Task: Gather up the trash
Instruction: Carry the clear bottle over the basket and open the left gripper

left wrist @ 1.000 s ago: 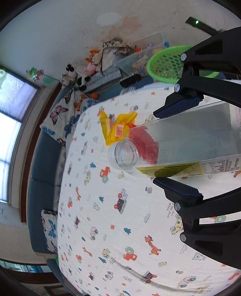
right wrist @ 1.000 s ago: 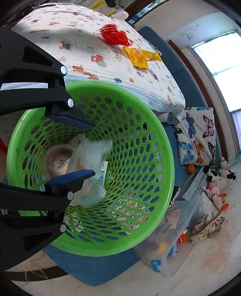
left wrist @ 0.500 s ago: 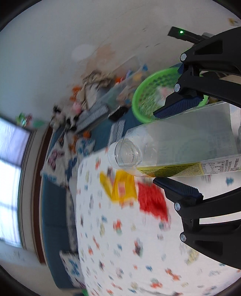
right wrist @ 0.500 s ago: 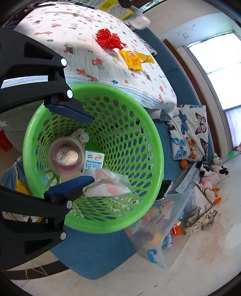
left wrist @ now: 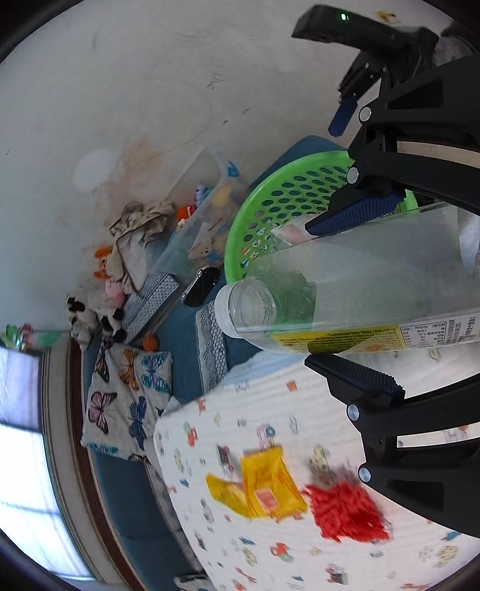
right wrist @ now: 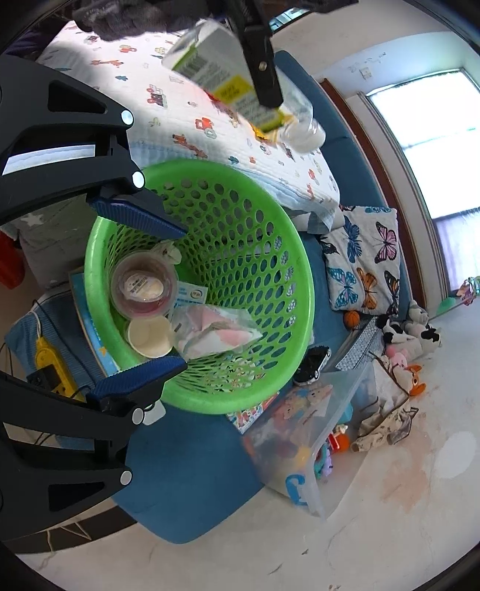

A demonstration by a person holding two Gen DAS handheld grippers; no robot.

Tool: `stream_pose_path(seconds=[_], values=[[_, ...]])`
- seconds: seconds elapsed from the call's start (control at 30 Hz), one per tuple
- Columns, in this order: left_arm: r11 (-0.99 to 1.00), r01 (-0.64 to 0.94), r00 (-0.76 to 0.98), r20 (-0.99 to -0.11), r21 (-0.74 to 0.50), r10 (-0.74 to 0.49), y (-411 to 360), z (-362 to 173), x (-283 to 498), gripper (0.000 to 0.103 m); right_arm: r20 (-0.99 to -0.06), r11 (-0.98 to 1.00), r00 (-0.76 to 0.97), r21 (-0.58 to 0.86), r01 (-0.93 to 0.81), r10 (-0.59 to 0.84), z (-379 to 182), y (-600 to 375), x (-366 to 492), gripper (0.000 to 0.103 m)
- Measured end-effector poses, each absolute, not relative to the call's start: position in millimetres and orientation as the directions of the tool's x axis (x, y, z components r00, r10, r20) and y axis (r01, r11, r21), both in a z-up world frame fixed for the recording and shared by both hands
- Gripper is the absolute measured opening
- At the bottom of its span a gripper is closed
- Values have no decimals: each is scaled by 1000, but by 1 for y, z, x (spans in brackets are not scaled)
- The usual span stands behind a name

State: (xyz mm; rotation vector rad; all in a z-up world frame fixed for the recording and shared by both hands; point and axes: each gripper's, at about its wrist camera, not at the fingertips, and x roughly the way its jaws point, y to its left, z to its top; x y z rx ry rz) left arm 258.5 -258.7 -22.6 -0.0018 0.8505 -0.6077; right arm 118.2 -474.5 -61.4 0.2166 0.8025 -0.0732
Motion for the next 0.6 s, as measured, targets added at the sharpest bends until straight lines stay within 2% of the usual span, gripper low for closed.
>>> stream_pose_path(seconds=[0.6], values=[[770, 619, 407, -776, -154, -482, -331, -63, 286, 64, -725, 967, 688, 190, 169, 22, -67, -487, 111, 67]])
